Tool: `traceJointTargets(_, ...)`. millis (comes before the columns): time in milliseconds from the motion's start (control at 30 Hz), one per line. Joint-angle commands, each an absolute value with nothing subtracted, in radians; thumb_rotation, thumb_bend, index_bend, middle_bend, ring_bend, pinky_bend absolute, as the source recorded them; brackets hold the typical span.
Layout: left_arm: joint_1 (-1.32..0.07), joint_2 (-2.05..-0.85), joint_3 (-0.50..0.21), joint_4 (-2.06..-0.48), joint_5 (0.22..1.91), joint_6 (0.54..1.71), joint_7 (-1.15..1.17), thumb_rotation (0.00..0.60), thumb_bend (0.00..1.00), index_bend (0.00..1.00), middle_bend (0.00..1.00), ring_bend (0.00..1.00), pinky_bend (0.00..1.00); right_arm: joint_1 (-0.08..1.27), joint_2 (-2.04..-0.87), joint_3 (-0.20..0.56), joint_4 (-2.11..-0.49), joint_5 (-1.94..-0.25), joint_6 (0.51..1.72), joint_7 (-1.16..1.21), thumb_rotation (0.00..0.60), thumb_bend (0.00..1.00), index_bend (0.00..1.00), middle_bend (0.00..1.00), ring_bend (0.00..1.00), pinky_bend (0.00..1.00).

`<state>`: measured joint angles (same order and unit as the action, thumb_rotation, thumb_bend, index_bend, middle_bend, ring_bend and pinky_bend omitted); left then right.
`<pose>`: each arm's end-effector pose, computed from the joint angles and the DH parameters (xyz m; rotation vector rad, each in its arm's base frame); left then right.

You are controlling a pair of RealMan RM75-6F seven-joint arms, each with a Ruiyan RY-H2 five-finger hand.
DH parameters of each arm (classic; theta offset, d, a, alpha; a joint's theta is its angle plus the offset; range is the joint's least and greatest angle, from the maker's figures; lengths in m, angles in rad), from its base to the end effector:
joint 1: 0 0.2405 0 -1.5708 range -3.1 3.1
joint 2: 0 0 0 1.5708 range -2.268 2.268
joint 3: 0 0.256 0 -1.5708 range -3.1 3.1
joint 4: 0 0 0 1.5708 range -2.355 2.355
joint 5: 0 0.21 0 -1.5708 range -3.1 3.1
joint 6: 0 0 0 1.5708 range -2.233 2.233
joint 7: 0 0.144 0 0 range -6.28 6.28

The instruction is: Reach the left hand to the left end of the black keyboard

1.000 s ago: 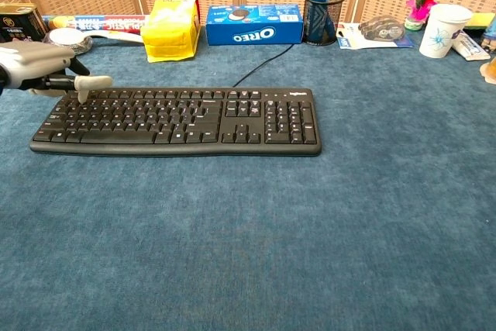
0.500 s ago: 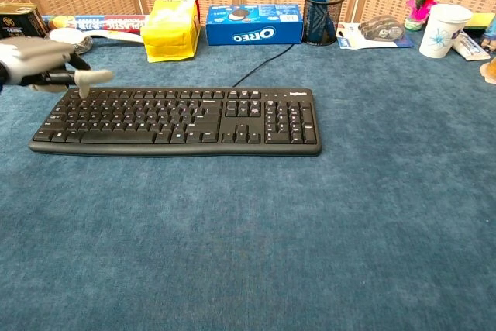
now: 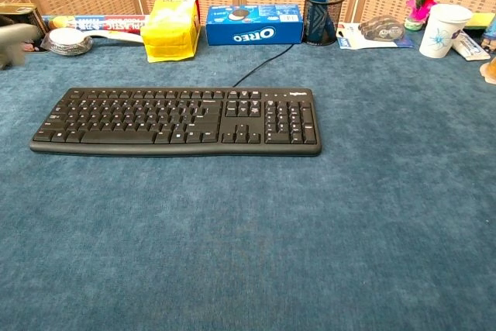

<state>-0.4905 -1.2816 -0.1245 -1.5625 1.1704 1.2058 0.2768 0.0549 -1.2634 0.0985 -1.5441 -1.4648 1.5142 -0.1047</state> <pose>-0.2507 0.3100 0.0956 -1.5485 -0.8613 -0.8250 -0.3159 -0.1813 0.1313 1.2991 -0.8677 0.8866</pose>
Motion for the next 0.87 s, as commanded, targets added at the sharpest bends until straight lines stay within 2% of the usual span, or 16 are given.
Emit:
traceJointTargets(33,-0.382,-1.194,-0.076,-1.676,1.24,1.329,0.222,0.0,0.11,0.51,0.62,0.51,0.56,0.062,-1.265,0.101,-1.548,-1.47,1.511,-0.109,0.0,0.27,0.31,0.36,0.36,0.34)
traceJointTargets(367,-0.181,-1.097,0.021,-1.775,1.406,1.564,0.114,0.0,0.11,0.51,0.6,0.5,0.53,0.079,-1.292,0.1,-1.561,-1.491,1.512,-0.135,0.0,0.27,0.31,0.36,0.36,0.34)
traceJointTargets(600,-0.11,-1.105,0.043,-1.774,1.452,1.629,0.115,0.0,0.11,0.51,0.6,0.5,0.53,0.082,-1.283,0.101,-1.583,-1.498,1.517,-0.15,0.0,0.27,0.31,0.36,0.36,0.34)
traceJointTargets(867,-0.094,-1.115,0.033,-1.795,1.474,1.624,0.143,0.0,0.11,0.51,0.6,0.5,0.53,0.074,-1.273,0.098,-1.59,-1.493,1.527,-0.15,0.0,0.27,0.31,0.36,0.36,0.34)
